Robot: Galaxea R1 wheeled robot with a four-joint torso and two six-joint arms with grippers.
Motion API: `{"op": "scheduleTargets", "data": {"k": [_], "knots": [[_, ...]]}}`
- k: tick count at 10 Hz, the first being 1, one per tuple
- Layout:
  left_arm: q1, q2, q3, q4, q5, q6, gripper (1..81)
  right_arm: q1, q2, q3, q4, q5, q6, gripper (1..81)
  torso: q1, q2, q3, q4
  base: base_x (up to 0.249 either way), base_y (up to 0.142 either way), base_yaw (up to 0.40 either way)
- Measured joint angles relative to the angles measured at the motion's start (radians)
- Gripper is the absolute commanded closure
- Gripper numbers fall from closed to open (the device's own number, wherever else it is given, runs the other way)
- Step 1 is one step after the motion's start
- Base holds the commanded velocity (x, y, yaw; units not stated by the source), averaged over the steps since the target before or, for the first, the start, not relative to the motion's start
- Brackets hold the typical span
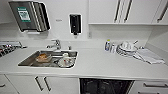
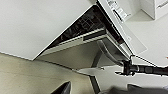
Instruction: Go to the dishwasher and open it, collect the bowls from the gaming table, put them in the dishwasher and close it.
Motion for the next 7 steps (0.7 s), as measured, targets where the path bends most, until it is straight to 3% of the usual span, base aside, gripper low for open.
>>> {"op": "scheduleTargets", "data": {"k": [3,7], "knots": [[-0.003,0.003,0.0,-0.001,-0.001,0.0,1.0,0.001,0.017,-0.016,-0.011,-0.029,-0.01,1.0,0.0,0.0,0.0,0.0,-0.074,0.0,0.0],[0.0,0.004,-0.001,0.006,0.0,0.0,1.0,-0.066,0.049,-0.021,-0.029,-0.092,-0.028,1.0,0.0,0.0,0.0,0.0,-0.074,0.0,0.0]]}}
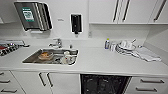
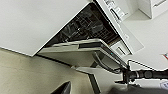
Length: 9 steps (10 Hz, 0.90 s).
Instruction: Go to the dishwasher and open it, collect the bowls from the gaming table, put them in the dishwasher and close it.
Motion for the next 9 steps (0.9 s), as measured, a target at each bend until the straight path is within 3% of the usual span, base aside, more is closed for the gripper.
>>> {"op": "scheduleTargets", "data": {"k": [1,5,7,9], "knots": [[0.002,0.001,0.0,0.003,0.0,0.0,1.0,-0.02,0.008,-0.004,-0.003,-0.021,0.0,1.0,0.0,0.0,0.0,0.0,-0.074,0.0,0.0],[0.003,0.04,-0.042,0.005,0.0,-0.001,1.0,-0.067,0.042,-0.08,-0.031,0.01,-0.001,1.0,0.0,0.0,0.0,0.0,-0.054,0.0,0.0],[0.012,0.056,-0.081,0.018,-0.001,-0.031,1.0,-0.089,0.052,-0.081,-0.061,0.014,-0.005,1.0,0.0,0.0,0.0,0.0,0.0,0.0,0.0],[0.014,0.09,-0.153,0.035,0.001,-0.081,1.0,-0.09,0.052,-0.088,-0.155,0.02,-0.007,1.0,0.0,0.0,-0.001,0.0,0.0,0.0,0.0]]}}
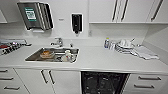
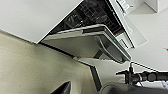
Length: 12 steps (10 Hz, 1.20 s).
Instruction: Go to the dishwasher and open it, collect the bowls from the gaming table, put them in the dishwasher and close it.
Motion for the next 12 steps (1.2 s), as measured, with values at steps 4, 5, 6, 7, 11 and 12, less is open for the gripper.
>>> {"op": "scheduleTargets", "data": {"k": [4,5,6,7,11,12], "knots": [[0.033,0.137,-0.331,0.034,-0.001,-0.076,1.0,-0.072,0.073,-0.161,-0.179,0.018,-0.004,1.0,0.0,0.0,0.0,0.0,0.0,0.0,0.0],[0.036,0.19,-0.433,0.045,-0.001,-0.099,1.0,-0.09,0.1,-0.225,-0.222,0.038,-0.007,1.0,0.0,0.0,0.0,0.0,0.0,0.0,0.0],[0.038,0.247,-0.53,0.059,-0.002,-0.119,1.0,-0.114,0.132,-0.291,-0.277,0.066,-0.011,1.0,0.0,0.0,0.0,0.0,0.0,0.0,0.0],[0.042,0.309,-0.621,0.076,-0.003,-0.134,1.0,-0.136,0.164,-0.351,-0.335,0.091,-0.011,1.0,0.0,0.0,0.0,0.0,0.0,0.0,0.0],[0.09,0.561,-0.918,0.121,0.031,-0.196,1.0,-0.219,0.323,-0.607,-0.57,0.159,-0.015,1.0,0.0,0.0,0.0,0.0,0.0,0.0,0.0],[0.107,0.62,-0.953,0.126,0.087,-0.205,1.0,-0.235,0.362,-0.661,-0.62,0.168,-0.015,1.0,0.0,0.0,0.0,0.0,0.0,0.0,0.0]]}}
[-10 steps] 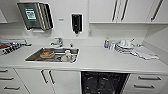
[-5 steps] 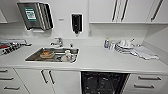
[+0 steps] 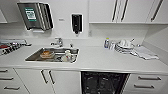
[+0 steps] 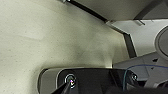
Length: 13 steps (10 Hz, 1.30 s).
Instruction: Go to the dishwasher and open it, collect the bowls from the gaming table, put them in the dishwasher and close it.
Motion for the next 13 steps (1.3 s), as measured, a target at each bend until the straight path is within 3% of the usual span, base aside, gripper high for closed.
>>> {"op": "scheduleTargets", "data": {"k": [4,6,8,10,12,13], "knots": [[0.034,0.141,-0.037,0.009,0.35,-0.021,1.0,-0.063,0.11,-0.172,-0.15,0.026,-0.003,1.0,0.0,0.0,0.0,0.0,0.0,0.0,0.0],[0.032,0.187,-0.04,0.0,0.455,-0.025,1.0,-0.074,0.154,-0.249,-0.183,0.029,-0.004,1.0,0.0,0.0,0.0,0.0,0.0,0.0,0.0],[0.032,0.217,-0.043,-0.049,0.558,-0.029,1.0,-0.077,0.198,-0.29,-0.203,0.027,-0.016,1.0,0.0,0.0,0.001,0.0,0.0,0.0,0.0],[0.029,0.26,-0.046,-0.065,0.687,-0.029,1.0,-0.085,0.224,-0.298,-0.212,0.026,-0.023,1.0,0.0,0.0,0.001,0.0,0.0,0.0,0.0],[0.021,0.299,-0.045,-0.083,0.747,-0.027,1.0,-0.088,0.221,-0.307,-0.213,0.021,-0.023,1.0,0.0,0.0,0.001,0.0,0.0,0.0,0.0],[0.016,0.301,-0.045,-0.134,0.771,-0.015,1.0,-0.088,0.221,-0.309,-0.213,0.021,-0.023,1.0,0.0,0.0,0.001,0.0,0.0,0.0,0.0]]}}
